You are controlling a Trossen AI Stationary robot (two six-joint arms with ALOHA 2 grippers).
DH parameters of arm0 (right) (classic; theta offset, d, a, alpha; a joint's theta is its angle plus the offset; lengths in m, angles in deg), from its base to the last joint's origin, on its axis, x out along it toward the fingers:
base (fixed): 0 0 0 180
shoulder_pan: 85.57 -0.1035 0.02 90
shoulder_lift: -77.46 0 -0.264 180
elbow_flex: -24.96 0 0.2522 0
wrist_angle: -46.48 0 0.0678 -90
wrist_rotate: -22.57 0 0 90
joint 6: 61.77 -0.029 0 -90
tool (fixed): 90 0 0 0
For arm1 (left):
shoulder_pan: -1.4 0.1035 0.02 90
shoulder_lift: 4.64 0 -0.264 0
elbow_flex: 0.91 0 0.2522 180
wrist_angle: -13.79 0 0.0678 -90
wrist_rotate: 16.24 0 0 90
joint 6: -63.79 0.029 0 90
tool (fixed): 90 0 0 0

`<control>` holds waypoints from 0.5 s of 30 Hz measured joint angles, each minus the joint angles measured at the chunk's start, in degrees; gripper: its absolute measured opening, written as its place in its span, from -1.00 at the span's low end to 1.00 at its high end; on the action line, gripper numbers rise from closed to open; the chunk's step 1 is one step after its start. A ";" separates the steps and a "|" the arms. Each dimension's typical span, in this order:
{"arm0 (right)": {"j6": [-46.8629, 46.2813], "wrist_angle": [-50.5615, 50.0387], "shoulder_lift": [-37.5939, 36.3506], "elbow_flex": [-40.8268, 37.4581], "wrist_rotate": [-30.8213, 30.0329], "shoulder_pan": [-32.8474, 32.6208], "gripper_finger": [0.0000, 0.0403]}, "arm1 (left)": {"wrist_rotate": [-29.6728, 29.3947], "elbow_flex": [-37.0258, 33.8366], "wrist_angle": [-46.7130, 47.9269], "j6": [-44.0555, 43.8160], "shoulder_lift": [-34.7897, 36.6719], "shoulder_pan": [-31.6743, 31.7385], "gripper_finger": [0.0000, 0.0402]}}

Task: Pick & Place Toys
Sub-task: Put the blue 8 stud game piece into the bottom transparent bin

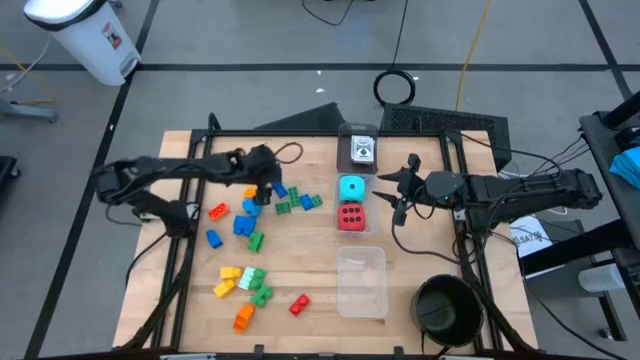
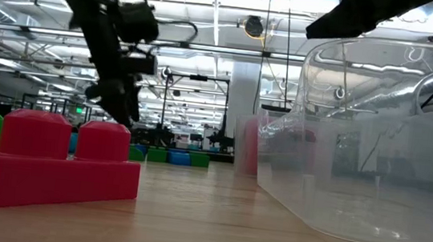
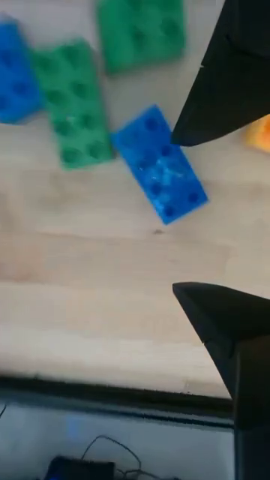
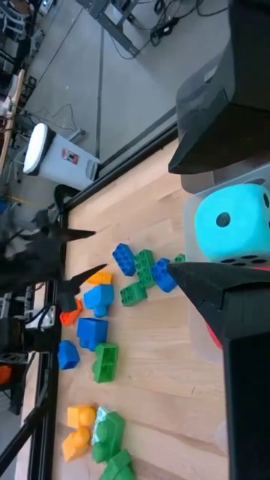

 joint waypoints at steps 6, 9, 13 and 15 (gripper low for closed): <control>0.00 0.03 0.00 0.00 0.02 0.00 -0.15 | 0.69 6.35 7.96 9.37 -9.11 0.75 0.45; 0.00 0.03 0.00 0.00 0.01 0.00 -0.15 | 0.80 8.61 9.34 12.09 -12.37 0.43 0.41; -0.01 0.04 0.00 0.00 0.01 0.00 -0.15 | 1.80 10.55 10.47 14.18 -15.60 0.37 0.39; 0.00 0.03 0.00 0.00 0.00 0.00 -0.15 | 2.13 10.61 10.65 14.72 -16.92 0.37 0.39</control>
